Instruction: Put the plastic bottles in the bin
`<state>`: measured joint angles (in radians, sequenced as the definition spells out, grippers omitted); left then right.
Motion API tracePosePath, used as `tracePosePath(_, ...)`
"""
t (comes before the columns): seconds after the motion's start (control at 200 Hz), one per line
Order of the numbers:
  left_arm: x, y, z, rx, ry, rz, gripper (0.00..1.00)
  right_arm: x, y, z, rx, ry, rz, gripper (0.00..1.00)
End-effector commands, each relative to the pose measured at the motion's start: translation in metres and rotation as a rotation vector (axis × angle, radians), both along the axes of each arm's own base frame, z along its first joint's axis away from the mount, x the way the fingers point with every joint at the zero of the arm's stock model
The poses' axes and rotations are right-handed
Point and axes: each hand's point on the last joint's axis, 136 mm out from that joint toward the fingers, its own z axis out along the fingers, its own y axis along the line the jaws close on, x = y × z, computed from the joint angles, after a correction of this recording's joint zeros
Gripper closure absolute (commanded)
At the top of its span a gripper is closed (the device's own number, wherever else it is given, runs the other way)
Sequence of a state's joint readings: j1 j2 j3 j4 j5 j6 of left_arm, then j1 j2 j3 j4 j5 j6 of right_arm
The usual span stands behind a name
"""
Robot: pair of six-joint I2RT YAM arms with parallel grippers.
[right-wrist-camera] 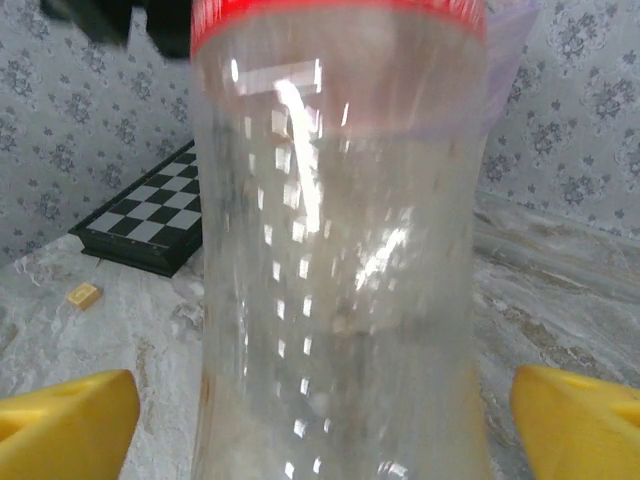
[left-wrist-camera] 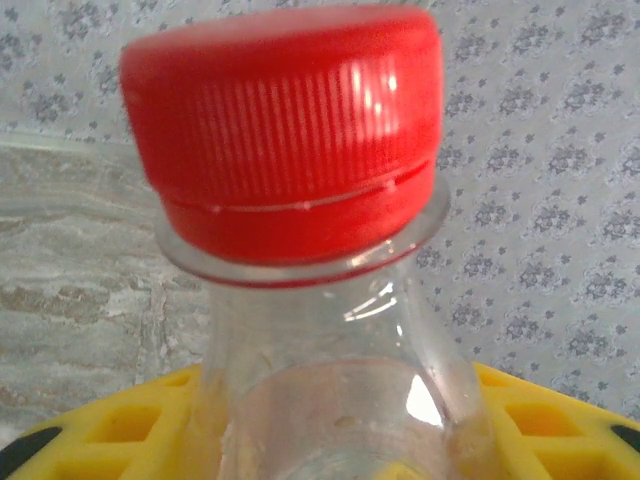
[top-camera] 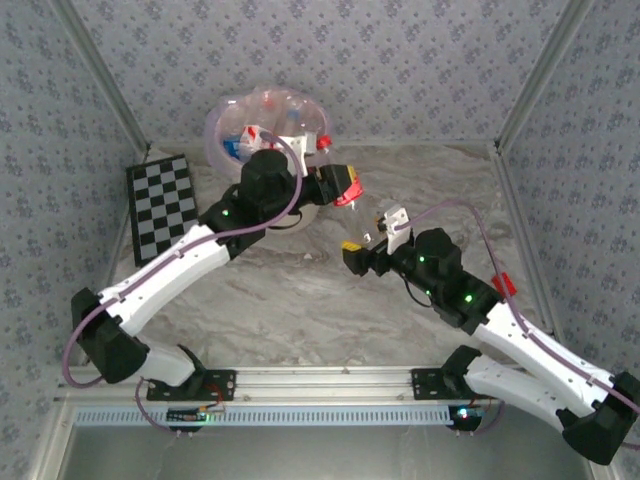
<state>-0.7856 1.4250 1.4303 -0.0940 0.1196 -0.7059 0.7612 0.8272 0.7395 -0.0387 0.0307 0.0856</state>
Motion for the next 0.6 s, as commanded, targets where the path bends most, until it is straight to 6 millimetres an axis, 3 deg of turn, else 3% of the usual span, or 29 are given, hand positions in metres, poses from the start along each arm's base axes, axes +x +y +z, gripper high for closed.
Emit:
tracePosePath(0.0, 0.013, 0.022, 0.052, 0.023, -0.128, 0.02, 0.55, 0.004, -0.008, 0.01, -0.028, -0.018, -0.034, 0.0)
tracePosePath(0.17, 0.054, 0.083, 0.113, 0.107, -0.276, 0.17, 0.57, 0.003, -0.021, -0.007, -0.082, 0.032, -0.084, 0.0)
tracePosePath(0.285, 0.083, 0.127, 0.138, 0.181, -0.338, 0.283, 0.64, 0.002, -0.028, -0.019, -0.094, 0.062, -0.112, 0.0)
tracePosePath(0.445, 0.124, 0.155, 0.117, 0.352, -0.282, 0.331, 0.67, 0.0, -0.036, -0.029, -0.108, 0.087, -0.136, 0.0)
tracePosePath(0.595, 0.149, 0.158, 0.086, 0.47, -0.219, 0.308, 0.72, -0.003, -0.041, -0.034, -0.12, 0.096, -0.151, 0.0)
